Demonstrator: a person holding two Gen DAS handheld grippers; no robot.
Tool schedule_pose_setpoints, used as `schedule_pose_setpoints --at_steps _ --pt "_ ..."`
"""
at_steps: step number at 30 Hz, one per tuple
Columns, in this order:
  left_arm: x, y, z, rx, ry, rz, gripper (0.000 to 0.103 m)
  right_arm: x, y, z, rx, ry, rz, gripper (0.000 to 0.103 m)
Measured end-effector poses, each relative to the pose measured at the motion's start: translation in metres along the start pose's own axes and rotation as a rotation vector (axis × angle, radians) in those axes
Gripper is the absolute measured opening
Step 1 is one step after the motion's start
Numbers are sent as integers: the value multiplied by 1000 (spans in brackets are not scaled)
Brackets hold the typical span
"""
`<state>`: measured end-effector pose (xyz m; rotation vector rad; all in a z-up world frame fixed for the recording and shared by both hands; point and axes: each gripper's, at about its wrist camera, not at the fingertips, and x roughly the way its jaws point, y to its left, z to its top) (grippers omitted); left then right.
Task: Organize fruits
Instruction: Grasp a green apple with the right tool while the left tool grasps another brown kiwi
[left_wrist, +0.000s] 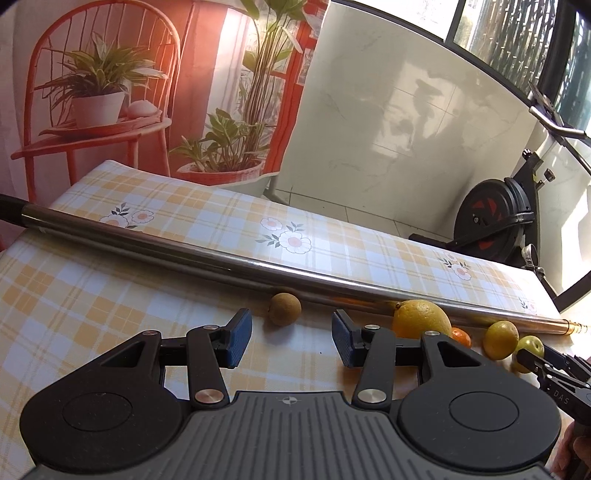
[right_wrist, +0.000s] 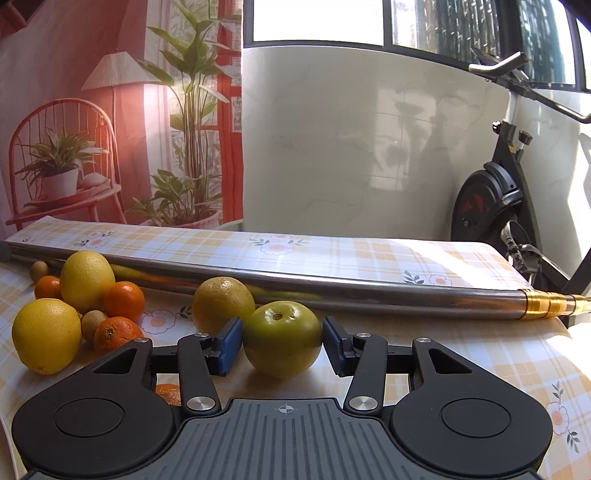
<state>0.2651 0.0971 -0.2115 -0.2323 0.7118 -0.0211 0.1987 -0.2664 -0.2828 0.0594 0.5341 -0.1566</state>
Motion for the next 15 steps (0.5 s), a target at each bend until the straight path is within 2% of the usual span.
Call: schedule_pose_setpoints --at_steps 3,8,15 --pt "14 0 4 -27 3 16 50 0 -5 -1 29 2 -11 44" --pt "38 -10 6 27 31 36 49 1 -6 -2 36 7 -11 44" --pt "61 -6 7 17 80 72 45 2 -5 -1 33 9 -6 44"
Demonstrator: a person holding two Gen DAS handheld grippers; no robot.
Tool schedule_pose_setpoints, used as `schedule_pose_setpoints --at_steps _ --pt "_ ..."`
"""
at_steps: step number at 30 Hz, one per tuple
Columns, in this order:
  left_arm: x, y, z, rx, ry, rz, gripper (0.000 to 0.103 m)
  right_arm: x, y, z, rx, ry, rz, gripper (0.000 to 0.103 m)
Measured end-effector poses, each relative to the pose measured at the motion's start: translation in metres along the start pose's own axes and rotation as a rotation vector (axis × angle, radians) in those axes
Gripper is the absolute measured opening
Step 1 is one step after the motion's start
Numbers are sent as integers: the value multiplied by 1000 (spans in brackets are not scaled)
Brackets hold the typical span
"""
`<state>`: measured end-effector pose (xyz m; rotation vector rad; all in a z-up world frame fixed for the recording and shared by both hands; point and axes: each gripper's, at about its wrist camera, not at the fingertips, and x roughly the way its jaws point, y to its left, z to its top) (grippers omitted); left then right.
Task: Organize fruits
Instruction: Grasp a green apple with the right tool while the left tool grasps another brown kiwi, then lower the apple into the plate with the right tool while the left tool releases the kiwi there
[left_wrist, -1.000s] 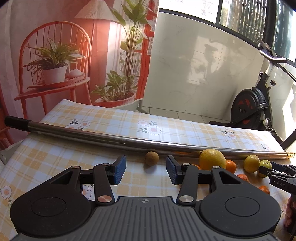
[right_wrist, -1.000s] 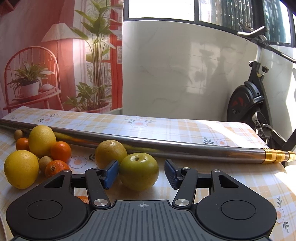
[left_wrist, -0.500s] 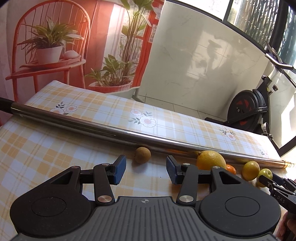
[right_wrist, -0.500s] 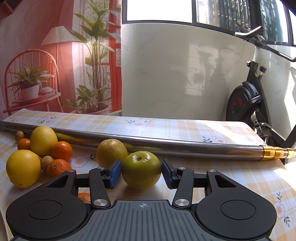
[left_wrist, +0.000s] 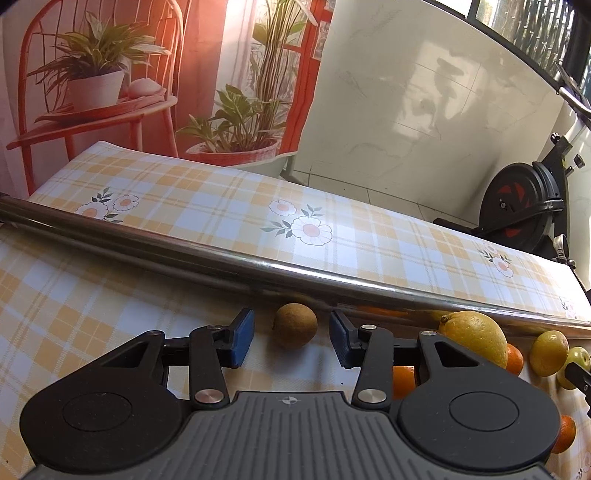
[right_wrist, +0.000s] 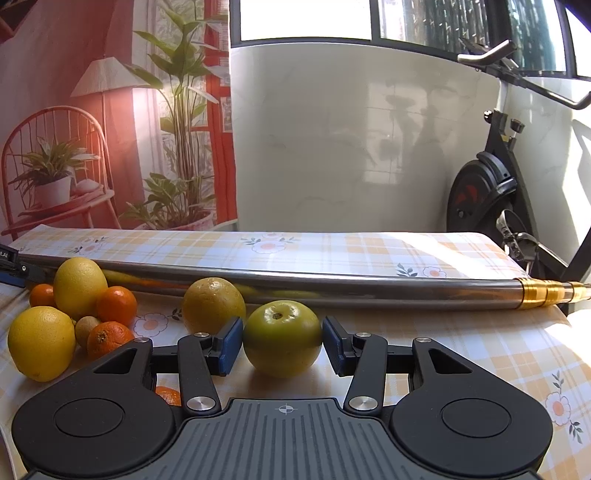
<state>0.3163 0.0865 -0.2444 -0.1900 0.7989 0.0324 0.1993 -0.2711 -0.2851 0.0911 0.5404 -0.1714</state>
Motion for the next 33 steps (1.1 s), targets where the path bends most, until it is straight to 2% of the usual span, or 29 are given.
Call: schedule_pose_setpoints --at_steps 3,6,12,22,26,33 --pt "2 3 0 -7 -13 14 41 0 0 0 3 1 2 44" --pt "0 2 -1 5 -9 -9 28 1 -1 0 4 2 3 44" --pt "-18 2 -8 29 -16 -23 28 1 -1 0 0 2 -1 44" --pt "-93 3 -26 92 -62 -117 28 -3 6 5 -4 33 -18 43" --pt "-118 -3 -35 127 -68 -167 28 -25 5 11 50 15 -3 43" --pt "-139 -15 -57 189 -51 -230 28 -77 16 16 84 -14 43 43"
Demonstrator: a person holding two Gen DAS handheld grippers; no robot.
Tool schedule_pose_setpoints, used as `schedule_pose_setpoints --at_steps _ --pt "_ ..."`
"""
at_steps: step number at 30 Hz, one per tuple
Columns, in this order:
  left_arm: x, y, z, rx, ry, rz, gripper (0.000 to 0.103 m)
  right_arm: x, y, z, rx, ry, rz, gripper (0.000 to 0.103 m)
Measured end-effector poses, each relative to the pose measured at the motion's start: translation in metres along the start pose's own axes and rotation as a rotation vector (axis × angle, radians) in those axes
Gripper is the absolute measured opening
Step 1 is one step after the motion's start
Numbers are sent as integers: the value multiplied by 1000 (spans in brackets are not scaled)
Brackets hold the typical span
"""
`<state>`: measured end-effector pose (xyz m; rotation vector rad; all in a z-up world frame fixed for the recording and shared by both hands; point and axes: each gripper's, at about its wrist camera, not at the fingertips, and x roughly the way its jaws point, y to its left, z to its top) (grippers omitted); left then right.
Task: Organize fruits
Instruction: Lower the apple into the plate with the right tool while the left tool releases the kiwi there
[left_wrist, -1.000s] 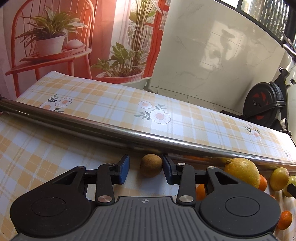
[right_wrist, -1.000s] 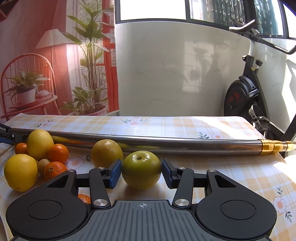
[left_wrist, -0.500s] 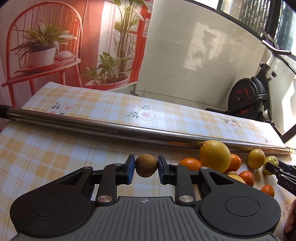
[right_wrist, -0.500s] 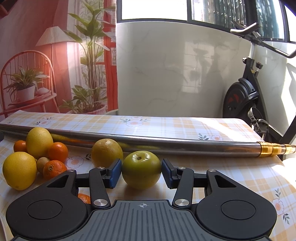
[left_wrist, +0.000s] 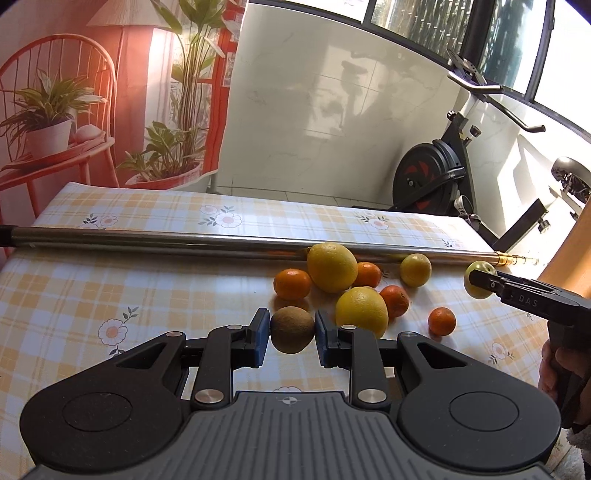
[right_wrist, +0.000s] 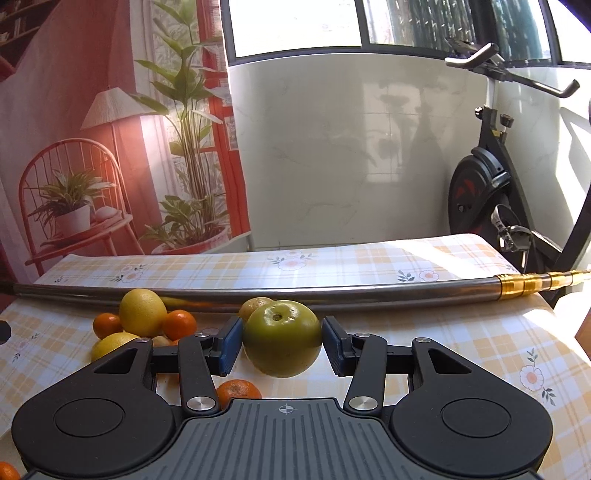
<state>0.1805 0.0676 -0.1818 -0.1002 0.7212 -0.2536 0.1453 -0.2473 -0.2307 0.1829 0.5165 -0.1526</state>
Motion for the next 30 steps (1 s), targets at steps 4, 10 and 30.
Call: schedule_pose_setpoints --at_steps 4,10,30 --pt "-9 -5 -18 9 22 -33 28 -27 18 -7 -19 6 44 43" --pt "-9 -15 -39 19 55 -51 28 -52 47 -24 -52 57 120 43" --pt "-8 -35 -77 162 140 -33 28 -72 99 -67 -133 207 187 43"
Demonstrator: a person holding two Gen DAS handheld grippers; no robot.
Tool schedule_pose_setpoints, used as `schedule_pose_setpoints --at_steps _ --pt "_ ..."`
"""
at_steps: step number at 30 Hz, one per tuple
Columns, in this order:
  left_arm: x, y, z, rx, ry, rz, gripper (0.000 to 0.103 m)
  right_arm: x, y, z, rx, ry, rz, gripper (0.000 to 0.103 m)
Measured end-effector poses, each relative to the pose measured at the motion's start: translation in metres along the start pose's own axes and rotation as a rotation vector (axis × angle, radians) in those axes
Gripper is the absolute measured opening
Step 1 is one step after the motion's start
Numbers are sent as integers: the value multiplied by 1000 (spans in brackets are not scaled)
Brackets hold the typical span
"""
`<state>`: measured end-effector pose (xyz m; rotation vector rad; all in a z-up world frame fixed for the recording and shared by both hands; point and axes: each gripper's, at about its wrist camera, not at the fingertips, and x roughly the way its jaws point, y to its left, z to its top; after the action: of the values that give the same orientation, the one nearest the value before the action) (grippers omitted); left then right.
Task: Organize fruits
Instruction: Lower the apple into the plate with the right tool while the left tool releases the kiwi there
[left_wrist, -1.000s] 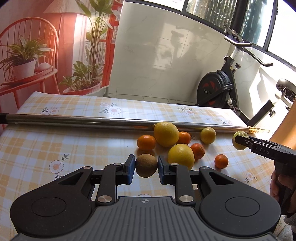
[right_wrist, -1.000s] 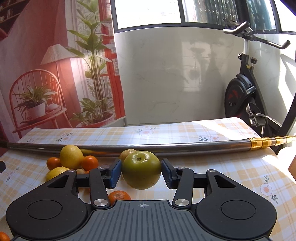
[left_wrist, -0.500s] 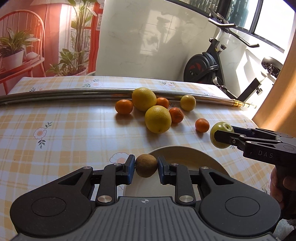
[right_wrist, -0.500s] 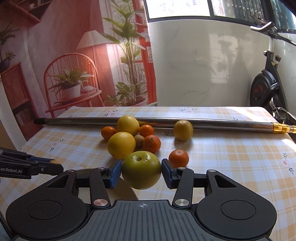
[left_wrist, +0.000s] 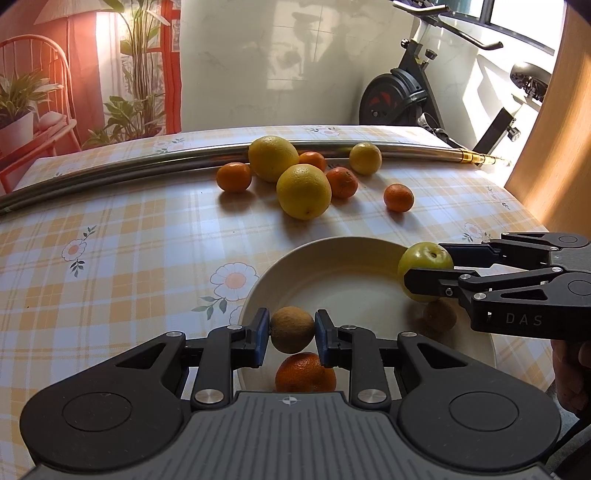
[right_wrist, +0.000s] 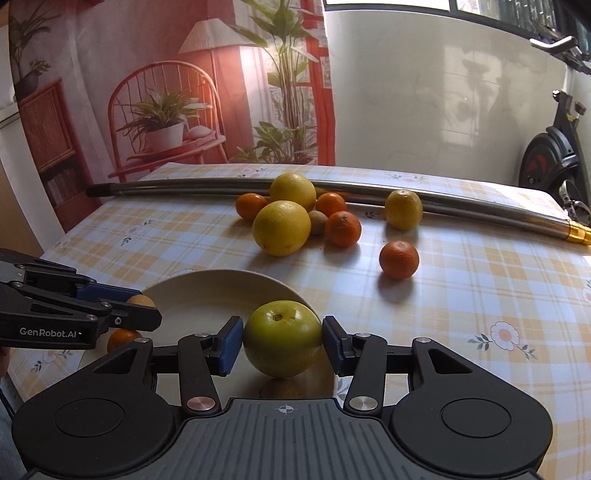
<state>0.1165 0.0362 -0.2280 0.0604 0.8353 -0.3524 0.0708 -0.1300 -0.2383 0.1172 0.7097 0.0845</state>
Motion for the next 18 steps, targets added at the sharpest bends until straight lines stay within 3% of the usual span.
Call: schedule_pose_setpoints --at_steps 18 --pt "3 -2 -4 -8 28 29 28 6 1 -6 -13 27 3 44"
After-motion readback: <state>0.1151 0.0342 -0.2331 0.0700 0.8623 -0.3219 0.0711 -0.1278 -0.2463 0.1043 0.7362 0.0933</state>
